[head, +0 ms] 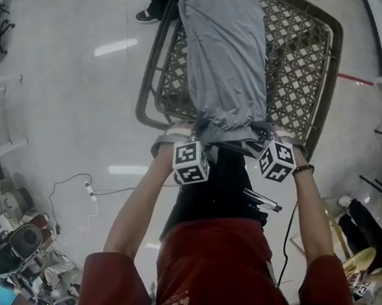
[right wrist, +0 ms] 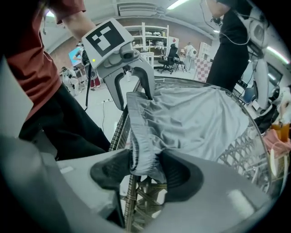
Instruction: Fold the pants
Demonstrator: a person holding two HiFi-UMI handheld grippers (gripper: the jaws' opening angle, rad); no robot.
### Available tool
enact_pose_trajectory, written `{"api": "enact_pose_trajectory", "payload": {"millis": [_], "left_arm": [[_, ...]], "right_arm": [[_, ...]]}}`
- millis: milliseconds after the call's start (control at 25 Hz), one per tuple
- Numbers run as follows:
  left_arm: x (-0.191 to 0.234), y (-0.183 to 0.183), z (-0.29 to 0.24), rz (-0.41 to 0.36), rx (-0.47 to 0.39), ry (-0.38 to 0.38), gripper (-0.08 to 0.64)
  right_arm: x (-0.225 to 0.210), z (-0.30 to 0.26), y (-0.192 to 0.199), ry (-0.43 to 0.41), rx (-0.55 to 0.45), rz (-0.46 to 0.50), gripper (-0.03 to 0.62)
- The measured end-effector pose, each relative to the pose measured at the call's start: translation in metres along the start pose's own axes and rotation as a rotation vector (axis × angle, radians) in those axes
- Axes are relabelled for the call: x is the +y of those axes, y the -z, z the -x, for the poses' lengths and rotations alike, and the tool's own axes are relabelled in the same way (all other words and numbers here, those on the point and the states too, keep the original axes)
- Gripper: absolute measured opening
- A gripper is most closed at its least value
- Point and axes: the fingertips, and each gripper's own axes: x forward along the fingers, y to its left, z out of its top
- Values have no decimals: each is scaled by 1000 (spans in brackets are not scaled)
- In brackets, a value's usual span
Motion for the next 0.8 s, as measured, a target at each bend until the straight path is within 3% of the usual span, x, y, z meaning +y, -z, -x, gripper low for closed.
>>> {"api": "enact_pose_trajectory", "payload": {"millis": [280,480,560,600,640,800], "left_arm": [[3,0,8,17,-4,108,316],[5,1,11,59,-6,151,284],[11,0,15,90,-22,134,271],[17,0,16,97,-25,108,194],[23,1,17,96,-20,82,176],[32,2,11,6,26,38,160]], "right_arm": [[-7,4,-1,-38,-10,-20,158],[-8,2,-1,-57,0,-23,155],[-7,2,-1,-63,-1,-30,155],[-7,2,-1,-65,-3,-34,155],[-7,2,-2,-66,-5,-37,155],[-10,3,-3,-50,-12,-53,148]]}}
